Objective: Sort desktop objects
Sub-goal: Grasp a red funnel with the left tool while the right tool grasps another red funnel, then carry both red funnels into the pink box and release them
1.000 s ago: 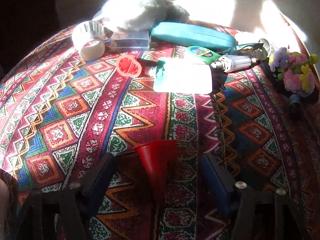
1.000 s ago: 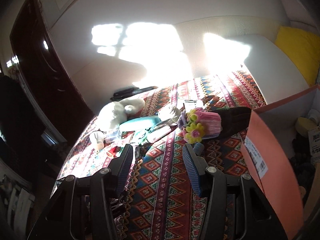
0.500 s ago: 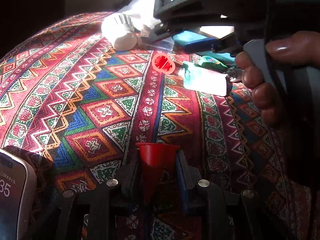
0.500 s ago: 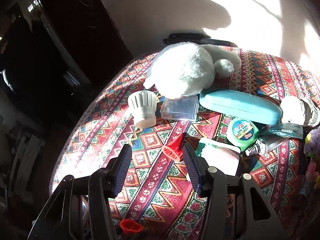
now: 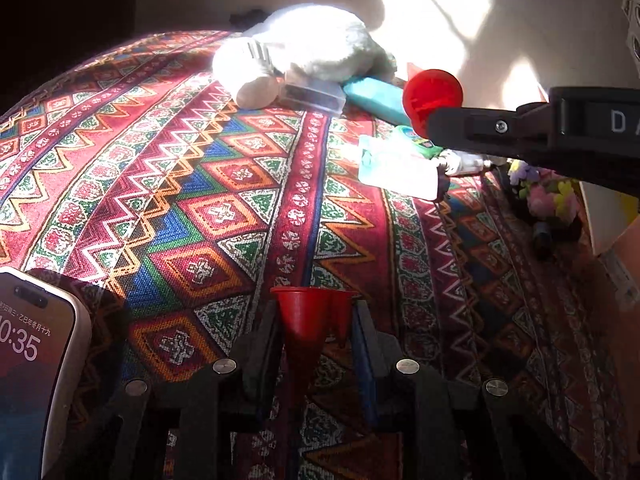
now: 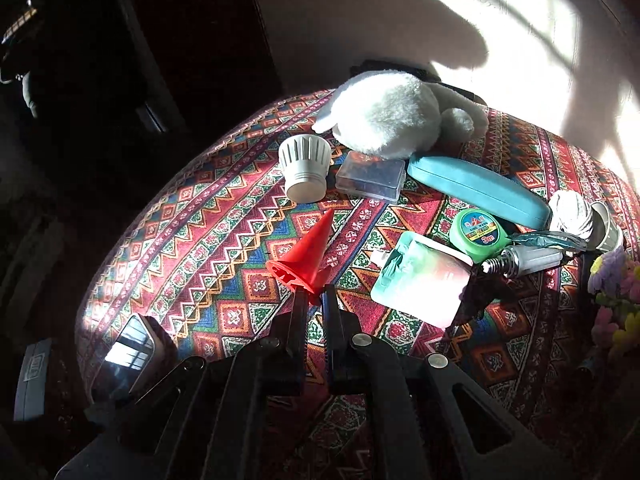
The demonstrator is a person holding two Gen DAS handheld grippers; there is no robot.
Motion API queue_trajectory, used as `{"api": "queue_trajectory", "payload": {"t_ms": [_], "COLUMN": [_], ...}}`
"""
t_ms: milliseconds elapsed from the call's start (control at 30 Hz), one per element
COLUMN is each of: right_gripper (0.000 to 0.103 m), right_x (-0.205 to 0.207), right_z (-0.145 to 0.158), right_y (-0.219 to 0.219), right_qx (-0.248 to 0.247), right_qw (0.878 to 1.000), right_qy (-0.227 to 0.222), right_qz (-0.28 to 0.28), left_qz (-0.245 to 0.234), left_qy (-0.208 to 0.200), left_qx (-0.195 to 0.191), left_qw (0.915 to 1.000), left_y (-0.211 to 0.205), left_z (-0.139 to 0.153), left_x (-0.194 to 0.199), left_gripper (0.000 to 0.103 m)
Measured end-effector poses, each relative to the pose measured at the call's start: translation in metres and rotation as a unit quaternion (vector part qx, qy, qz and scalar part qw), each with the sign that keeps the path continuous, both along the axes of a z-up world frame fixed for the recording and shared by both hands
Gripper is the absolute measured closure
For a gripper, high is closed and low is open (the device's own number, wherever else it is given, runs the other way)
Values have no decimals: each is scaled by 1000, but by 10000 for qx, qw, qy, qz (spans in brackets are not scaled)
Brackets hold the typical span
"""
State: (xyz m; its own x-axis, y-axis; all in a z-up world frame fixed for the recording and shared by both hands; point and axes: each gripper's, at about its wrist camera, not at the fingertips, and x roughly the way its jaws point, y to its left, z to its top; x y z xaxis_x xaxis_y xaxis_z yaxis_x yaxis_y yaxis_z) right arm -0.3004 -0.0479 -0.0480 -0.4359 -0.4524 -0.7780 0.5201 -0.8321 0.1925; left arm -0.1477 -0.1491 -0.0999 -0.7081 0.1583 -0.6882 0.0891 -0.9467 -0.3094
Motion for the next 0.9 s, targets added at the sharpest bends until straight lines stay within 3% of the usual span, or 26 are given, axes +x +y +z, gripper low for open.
{"api": "queue_trajectory", "payload": {"t_ms": [333,533,767,900], "right_gripper": [97,97,97,97], "right_x": [106,154,199,229], "right_z": [50,79,108,132], "right_y": [86,126,199,250], "right_qx": [-588,-685,-928,-1047], "right_qw": [9969,9933,9825,9653], "right_qy": [250,699,1172,1668], "right_qz": [-463,-608,-1111,-1715], "left_qz": [-296,-659,-1340,-1834], "left_qy": [457,738,1073,1290], "left_qx": [85,55,293,290], "left_qw": [9985,9951,9847,9741], "left_y": [34,78,155,216], "left_z": [50,84,126,152], "left_x": [36,57,63,57], "left_gripper": [76,75,76,75]}}
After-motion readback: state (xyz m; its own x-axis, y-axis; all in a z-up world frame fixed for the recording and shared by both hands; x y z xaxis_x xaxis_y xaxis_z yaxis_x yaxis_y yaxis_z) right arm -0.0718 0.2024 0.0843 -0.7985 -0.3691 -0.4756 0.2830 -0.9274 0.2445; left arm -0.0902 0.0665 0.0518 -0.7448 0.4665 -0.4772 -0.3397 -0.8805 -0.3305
